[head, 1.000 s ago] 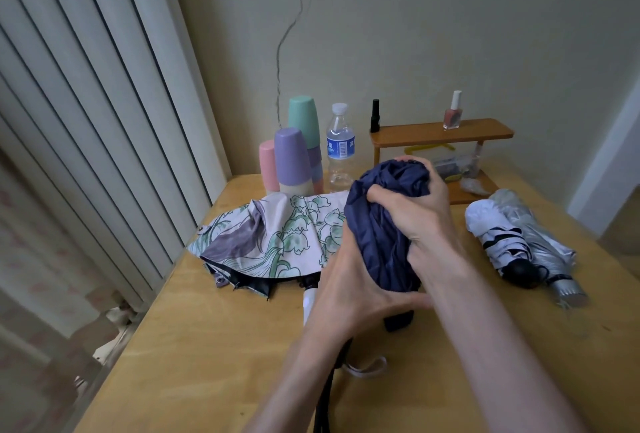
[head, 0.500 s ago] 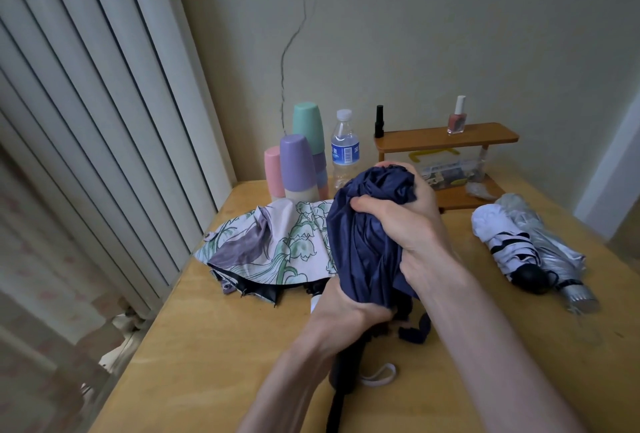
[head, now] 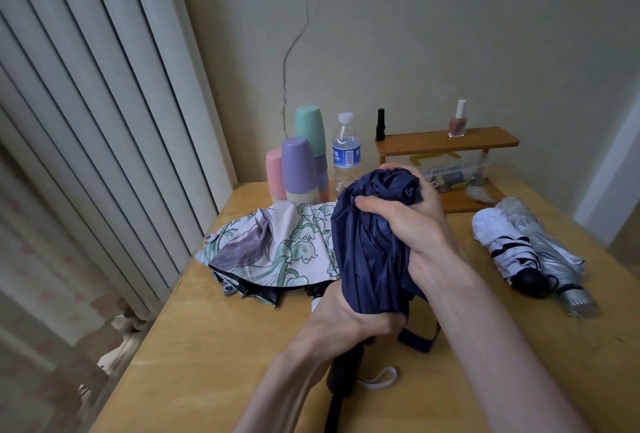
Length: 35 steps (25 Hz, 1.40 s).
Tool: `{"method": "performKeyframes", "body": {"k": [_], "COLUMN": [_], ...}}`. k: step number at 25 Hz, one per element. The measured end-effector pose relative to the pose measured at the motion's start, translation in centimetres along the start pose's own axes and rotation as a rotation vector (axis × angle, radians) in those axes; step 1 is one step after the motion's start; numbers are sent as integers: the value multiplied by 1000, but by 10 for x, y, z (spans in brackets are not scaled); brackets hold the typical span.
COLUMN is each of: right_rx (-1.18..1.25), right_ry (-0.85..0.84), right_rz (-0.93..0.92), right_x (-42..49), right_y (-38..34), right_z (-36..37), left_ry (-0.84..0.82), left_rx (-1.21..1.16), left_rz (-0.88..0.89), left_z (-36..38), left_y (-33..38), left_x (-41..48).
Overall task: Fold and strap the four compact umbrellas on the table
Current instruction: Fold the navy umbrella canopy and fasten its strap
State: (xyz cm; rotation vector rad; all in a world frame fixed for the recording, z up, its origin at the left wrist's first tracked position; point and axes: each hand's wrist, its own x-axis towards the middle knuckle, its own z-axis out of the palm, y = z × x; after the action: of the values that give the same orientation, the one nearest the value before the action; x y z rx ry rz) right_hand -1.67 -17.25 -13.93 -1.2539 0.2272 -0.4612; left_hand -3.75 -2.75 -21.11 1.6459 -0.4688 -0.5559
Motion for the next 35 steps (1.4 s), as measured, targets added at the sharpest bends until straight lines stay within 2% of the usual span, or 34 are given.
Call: {"method": "performKeyframes", "body": {"k": [3,5,9,13,15,20,22,25,27,29,33,35], "right_rx": [47,32,21,-295,-486,-575,-507,-392,-388,-491,-732,-771], "right_ry": [13,8,-165,-258,-277,-437,-377,-323,-324,-350,-397,-311], "right_rz": [7,-14,-95,-216,-237,-137,-178,-219,-242,-260,-170,-222], "right_x": [1,-1,-2,-1,2,2,5,10,12,14,18,20], "right_y": [-4,-5,-8,-17,-18,-5,3,8,7,7,6,7], "right_z": [-2,-1,-1,-10,-15,-9,-4,-6,-12,-16,-26,-29], "left_ry": [-30,35,122,28,42,139,153,205,260,327,426,467], "left_rx": [21,56,-60,-243,-291,-260,-282,-449,-429,-361,-304,-308], "left_rz": [53,47,8,79,93,204,214,165,141,133,117,136], "left_z": [-1,2,-4,-23,-31,-54,-60,-63,-64,-64,-66,-70], "left_y": [1,-1,-8,-6,-5,-8,-10,-13,-15,-14,-6,-5], "left_x": [0,3,11,10,11,15,16,18,19,19,16,14]}}
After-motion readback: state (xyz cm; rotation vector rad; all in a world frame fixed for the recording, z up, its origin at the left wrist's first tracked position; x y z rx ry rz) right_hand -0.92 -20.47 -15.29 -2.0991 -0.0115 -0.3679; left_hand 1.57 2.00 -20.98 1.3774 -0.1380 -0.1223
